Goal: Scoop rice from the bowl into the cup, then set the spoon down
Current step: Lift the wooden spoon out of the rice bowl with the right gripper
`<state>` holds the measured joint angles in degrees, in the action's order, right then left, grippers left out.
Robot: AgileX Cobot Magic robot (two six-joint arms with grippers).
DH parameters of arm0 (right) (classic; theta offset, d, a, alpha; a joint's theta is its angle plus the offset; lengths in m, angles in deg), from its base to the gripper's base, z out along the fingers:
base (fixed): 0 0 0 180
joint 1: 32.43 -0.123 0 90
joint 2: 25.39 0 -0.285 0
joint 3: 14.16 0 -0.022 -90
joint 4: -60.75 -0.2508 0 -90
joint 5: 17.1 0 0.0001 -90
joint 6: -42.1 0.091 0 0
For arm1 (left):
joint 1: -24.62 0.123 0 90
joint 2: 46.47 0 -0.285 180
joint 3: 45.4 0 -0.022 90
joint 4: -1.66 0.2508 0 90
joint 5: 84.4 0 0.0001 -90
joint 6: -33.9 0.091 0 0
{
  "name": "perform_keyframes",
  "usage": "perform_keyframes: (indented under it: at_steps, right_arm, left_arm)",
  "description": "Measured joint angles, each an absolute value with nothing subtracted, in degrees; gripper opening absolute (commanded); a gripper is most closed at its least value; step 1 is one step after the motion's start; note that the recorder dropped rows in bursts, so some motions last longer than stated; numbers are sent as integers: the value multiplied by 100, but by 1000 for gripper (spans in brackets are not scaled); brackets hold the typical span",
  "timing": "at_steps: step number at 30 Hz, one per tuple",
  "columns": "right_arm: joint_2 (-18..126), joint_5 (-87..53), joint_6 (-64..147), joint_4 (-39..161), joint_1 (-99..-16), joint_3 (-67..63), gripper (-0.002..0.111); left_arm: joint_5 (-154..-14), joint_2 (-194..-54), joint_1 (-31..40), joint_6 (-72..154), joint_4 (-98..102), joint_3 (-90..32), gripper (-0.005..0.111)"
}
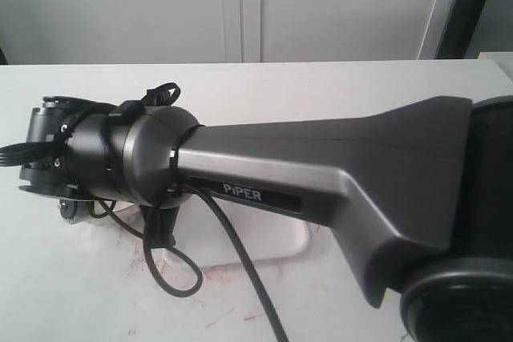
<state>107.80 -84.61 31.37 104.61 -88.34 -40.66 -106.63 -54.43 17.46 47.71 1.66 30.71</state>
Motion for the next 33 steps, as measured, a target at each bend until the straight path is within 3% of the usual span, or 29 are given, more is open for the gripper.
perform_keyframes:
  at_steps: [33]
  right_arm:
    - [10743,-8451,4149,10134,-8834,-4066,0]
  left_arm:
    - [-10663,-5443,1746,4771,166,3071,14]
